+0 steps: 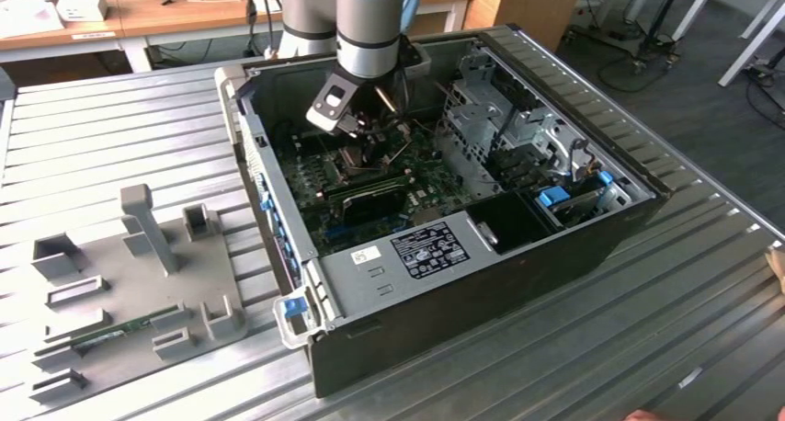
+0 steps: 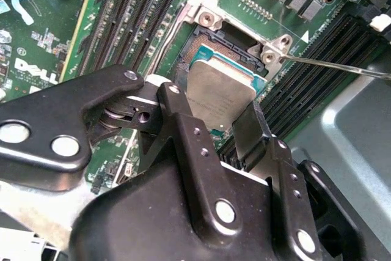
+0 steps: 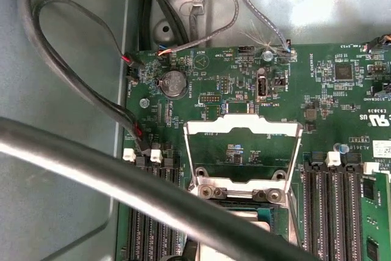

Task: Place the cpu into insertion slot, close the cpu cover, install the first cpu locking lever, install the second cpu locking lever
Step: 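Place the cpu into insertion slot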

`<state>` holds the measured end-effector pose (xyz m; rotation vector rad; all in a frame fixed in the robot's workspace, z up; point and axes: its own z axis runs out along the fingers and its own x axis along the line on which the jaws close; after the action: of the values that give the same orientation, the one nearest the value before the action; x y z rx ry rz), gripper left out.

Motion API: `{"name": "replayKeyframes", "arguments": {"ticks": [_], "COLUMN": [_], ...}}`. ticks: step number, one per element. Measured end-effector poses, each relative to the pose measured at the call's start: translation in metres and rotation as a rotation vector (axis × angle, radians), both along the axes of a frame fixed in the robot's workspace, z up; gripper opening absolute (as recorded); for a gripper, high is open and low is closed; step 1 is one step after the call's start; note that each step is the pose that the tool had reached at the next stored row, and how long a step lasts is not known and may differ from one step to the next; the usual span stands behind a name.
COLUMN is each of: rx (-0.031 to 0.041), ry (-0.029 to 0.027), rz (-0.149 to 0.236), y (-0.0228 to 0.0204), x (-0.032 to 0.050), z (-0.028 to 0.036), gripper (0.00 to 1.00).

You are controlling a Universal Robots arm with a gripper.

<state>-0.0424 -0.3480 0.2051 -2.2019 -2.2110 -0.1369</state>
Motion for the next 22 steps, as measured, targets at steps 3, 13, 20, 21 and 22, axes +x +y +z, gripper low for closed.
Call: {"name": "replayKeyframes", "arguments": {"ticks": [3, 13, 20, 21, 22], "rx": [-0.008, -0.0228, -0.0227, -0.0228, -0.0229], "ry": [0.0002, 0.0003, 0.0003, 0.0003, 0.0003], "rz": [0.0, 0.0, 0.0, 0.0, 0.0], "y": [0.0, 0.0, 0.0, 0.0, 0.0], "x": [-0.0001, 0.0, -0.0002, -0.0002, -0.0002], "z": [-0.0003, -0.0027, -0.0046, -0.0048, -0.0049], "gripper": [0.54, 0.54, 0.54, 0.54, 0.54]}}
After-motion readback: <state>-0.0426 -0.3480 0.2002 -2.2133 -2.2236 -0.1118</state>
